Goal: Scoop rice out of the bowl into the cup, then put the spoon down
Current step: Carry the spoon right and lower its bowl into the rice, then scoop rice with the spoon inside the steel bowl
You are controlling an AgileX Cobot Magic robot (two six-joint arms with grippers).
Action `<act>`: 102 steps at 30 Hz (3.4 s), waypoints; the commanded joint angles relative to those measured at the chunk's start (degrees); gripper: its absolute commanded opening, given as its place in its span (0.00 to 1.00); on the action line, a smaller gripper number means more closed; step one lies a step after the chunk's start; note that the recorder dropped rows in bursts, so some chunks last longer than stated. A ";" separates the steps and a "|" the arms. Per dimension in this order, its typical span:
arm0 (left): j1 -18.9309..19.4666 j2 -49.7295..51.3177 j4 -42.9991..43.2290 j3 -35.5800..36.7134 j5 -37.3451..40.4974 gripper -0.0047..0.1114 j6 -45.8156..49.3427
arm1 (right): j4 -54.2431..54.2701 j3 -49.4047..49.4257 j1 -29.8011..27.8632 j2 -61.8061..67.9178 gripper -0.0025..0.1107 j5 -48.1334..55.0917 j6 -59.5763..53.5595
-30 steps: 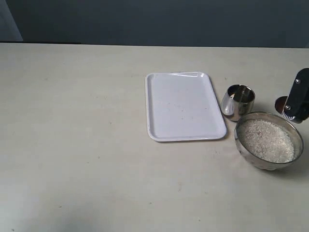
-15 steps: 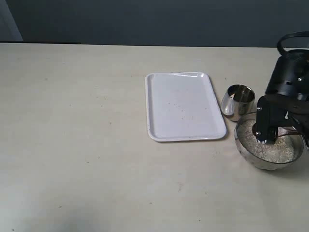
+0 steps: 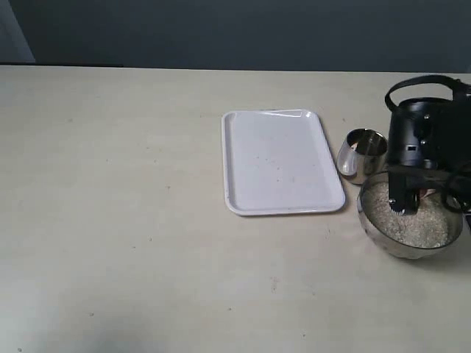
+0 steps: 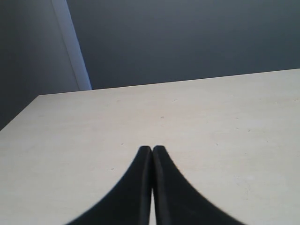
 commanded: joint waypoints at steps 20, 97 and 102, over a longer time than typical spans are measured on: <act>0.01 -0.31 -0.16 -0.16 -0.43 0.04 -0.29 | 4.49 0.26 3.46 2.73 0.01 0.03 -1.89; 0.01 -0.31 -0.16 -0.16 -0.32 0.04 -0.29 | 22.83 -8.85 -2.07 2.73 0.01 0.03 -10.61; 0.01 -0.31 -0.16 -0.16 -0.32 0.04 -0.29 | 23.76 -8.85 -4.09 2.73 0.01 0.03 -10.97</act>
